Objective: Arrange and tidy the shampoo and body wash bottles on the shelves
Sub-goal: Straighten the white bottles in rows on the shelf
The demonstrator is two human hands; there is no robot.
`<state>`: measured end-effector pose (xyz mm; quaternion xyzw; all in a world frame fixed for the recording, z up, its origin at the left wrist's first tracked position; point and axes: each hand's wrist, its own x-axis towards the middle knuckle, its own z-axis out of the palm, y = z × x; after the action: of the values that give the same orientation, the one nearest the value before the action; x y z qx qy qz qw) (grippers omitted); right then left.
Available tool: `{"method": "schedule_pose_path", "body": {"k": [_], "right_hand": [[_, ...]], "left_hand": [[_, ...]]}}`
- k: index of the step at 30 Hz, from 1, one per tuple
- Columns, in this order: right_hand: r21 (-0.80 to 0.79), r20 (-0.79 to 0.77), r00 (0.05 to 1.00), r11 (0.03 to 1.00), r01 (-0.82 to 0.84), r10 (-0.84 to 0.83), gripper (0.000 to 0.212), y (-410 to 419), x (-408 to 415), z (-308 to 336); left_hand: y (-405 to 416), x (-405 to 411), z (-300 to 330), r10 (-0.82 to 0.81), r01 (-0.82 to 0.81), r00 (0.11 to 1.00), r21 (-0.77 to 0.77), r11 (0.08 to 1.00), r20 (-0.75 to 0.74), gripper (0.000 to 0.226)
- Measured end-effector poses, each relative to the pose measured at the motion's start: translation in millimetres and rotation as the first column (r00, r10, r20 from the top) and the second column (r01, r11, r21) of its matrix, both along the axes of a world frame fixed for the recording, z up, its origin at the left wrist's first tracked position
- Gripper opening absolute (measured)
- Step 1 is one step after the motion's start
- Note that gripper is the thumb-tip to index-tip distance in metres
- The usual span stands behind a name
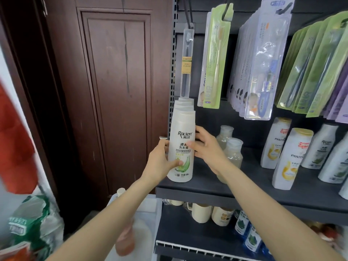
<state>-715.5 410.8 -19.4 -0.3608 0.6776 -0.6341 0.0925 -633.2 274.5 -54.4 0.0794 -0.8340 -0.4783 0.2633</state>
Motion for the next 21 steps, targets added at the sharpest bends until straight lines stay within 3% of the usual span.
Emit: {"method": "schedule_pose_path", "body": {"k": [7, 14, 18, 21], "right_hand": [[0.018, -0.041, 0.998, 0.998, 0.053, -0.052, 0.042, 1.0, -2.4, 6.4], [-0.065, -0.36, 0.898, 0.967, 0.246, -0.253, 0.04, -1.3, 1.5, 45.2], [0.013, -0.485, 0.837, 0.955, 0.295, -0.252, 0.033, -7.6, 2.1, 74.9], [0.123, -0.521, 0.832, 0.947, 0.296, -0.192, 0.038, -14.1, 3.3, 88.4]], "left_hand": [[3.1, 5.7, 9.7, 0.027, -0.028, 0.998, -0.013, 1.0, -0.051, 0.05], [-4.0, 3.3, 34.9, 0.013, -0.023, 0.98, -0.048, 0.999, -0.196, 0.04], [-30.8, -13.7, 66.1, 0.044, -0.084, 0.946, -0.114, 0.99, -0.322, 0.031], [-53.1, -30.6, 88.9, -0.031, -0.04, 0.95, -0.221, 0.974, -0.311, 0.033]]}}
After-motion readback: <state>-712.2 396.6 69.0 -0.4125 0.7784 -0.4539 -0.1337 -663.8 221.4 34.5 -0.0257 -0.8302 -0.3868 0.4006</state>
